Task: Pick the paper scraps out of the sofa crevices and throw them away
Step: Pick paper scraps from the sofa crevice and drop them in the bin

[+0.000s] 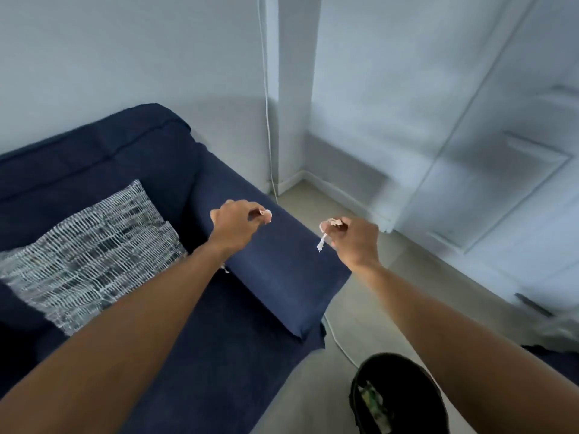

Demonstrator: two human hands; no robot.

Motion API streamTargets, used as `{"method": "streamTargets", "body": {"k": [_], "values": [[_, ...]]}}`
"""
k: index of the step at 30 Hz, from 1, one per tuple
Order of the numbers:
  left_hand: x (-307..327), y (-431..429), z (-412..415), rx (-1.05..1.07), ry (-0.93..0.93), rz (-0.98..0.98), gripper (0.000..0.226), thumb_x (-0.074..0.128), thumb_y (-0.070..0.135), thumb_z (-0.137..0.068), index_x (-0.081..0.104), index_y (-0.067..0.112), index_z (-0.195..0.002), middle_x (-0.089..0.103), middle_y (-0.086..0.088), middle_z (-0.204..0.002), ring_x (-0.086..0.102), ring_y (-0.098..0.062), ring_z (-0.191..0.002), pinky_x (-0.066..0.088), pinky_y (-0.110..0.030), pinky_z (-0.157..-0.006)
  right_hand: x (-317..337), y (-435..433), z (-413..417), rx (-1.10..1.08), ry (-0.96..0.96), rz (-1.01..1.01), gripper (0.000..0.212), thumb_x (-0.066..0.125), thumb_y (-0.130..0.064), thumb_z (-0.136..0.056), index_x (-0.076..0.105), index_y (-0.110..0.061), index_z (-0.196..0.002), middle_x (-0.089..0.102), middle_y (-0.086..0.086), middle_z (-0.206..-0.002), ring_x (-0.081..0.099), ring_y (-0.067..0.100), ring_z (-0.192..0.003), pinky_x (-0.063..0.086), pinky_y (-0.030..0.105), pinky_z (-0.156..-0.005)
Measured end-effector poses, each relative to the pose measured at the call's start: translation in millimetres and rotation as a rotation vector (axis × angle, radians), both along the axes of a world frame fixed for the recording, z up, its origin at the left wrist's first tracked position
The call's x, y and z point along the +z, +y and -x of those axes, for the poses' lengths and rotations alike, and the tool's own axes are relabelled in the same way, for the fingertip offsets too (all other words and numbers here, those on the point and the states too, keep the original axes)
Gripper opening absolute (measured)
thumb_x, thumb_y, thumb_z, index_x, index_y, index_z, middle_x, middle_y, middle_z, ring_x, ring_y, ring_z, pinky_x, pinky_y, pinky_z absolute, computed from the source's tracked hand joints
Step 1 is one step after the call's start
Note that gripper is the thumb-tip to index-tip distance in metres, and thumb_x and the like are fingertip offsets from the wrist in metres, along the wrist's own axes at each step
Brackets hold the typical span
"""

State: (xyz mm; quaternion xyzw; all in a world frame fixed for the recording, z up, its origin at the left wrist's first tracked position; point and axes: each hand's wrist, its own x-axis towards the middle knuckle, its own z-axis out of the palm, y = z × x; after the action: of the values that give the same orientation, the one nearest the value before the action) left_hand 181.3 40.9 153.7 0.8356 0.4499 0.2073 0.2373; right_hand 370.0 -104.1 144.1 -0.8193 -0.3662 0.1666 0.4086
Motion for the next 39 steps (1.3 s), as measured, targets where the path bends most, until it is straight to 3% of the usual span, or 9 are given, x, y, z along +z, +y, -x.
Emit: {"method": "streamTargets", "body": {"k": [5,9,15,21,26,29,33,37,39], "values": [[0,-36,-54,-0.108,-0.042,0.03,0.018,0.064,0.043,-0.093,0.069,0.038,-0.077,0.068,0.017,-0.083,0.059,-0.002,-0.085,0.026,-0.033,-0.079,5,-44,-46,-0.064,-0.044,0.038,0.026,0.071,-0.028,-0.091,0.075,-0.004,-0.085,0.074,0.013,-0.079,0.07,0.033,-0.078,0.051,0.042,-0.081],[-14,-63,-100,-0.212,-0.054,0.1,0.014,0.067,0.031,-0.094,0.077,0.021,-0.092,0.073,0.005,-0.087,0.064,-0.012,-0.088,0.042,-0.046,-0.093,-2,-85,-79,-0.147,-0.062,0.091,0.021,0.071,-0.029,-0.091,0.078,-0.009,-0.091,0.075,0.013,-0.083,0.069,0.029,-0.084,0.048,0.034,-0.081],[-57,-115,-159,-0.342,0.018,0.125,0.012,0.068,0.026,-0.093,0.073,0.018,-0.085,0.058,0.012,-0.068,0.06,-0.018,-0.075,0.045,-0.045,-0.077,-40,-156,-116,-0.222,-0.054,0.181,0.017,0.073,-0.029,-0.089,0.079,-0.014,-0.091,0.072,0.005,-0.08,0.066,0.024,-0.087,0.029,0.023,-0.065],[-126,-170,-192,-0.5,0.058,0.189,0.02,0.072,0.028,-0.089,0.076,0.012,-0.1,0.07,-0.001,-0.088,0.057,-0.015,-0.083,0.03,-0.013,-0.07,-107,-222,-133,-0.291,0.054,0.34,0.017,0.073,-0.038,-0.087,0.076,-0.021,-0.092,0.071,0.001,-0.086,0.065,0.022,-0.086,0.045,0.031,-0.071],[-198,-209,-203,-0.571,0.123,0.246,0.02,0.071,0.034,-0.09,0.077,0.018,-0.1,0.074,0.0,-0.095,0.063,-0.018,-0.087,0.041,-0.023,-0.087,-173,-266,-131,-0.369,0.124,0.432,0.013,0.072,-0.038,-0.088,0.073,-0.026,-0.085,0.064,-0.006,-0.075,0.06,0.02,-0.077,0.039,0.03,-0.067],[-239,-230,-204,-0.587,0.187,0.284,0.019,0.07,0.037,-0.089,0.077,0.022,-0.099,0.074,0.001,-0.096,0.063,-0.023,-0.093,0.044,-0.047,-0.092,-211,-286,-125,-0.385,0.14,0.488,0.014,0.069,-0.037,-0.089,0.073,-0.027,-0.081,0.065,-0.007,-0.073,0.061,0.018,-0.073,0.039,0.028,-0.063],[-284,-254,-198,-0.57,0.255,0.268,0.018,0.069,0.041,-0.089,0.077,0.027,-0.098,0.073,0.005,-0.097,0.061,-0.021,-0.099,0.036,-0.042,-0.089,-253,-308,-114,-0.389,0.199,0.55,0.016,0.069,-0.037,-0.089,0.071,-0.031,-0.074,0.063,-0.014,-0.069,0.058,0.011,-0.067,0.035,0.024,-0.053],[-319,-267,-194,-0.618,0.287,0.356,0.018,0.07,0.033,-0.09,0.077,0.021,-0.102,0.074,0.0,-0.101,0.061,-0.026,-0.102,0.043,-0.048,-0.094,-288,-326,-107,-0.391,0.265,0.608,0.009,0.07,-0.037,-0.087,0.075,-0.03,-0.084,0.067,-0.011,-0.078,0.066,0.019,-0.084,0.044,0.029,-0.062],[-331,-274,-192,-0.632,0.304,0.364,0.018,0.07,0.031,-0.09,0.077,0.02,-0.103,0.073,-0.003,-0.1,0.061,-0.029,-0.101,0.044,-0.048,-0.094,-302,-332,-105,-0.352,0.259,0.662,0.024,0.071,-0.042,-0.086,0.071,-0.029,-0.106,0.067,-0.003,-0.102,0.061,0.028,-0.109,0.05,0.036,-0.077]]}}
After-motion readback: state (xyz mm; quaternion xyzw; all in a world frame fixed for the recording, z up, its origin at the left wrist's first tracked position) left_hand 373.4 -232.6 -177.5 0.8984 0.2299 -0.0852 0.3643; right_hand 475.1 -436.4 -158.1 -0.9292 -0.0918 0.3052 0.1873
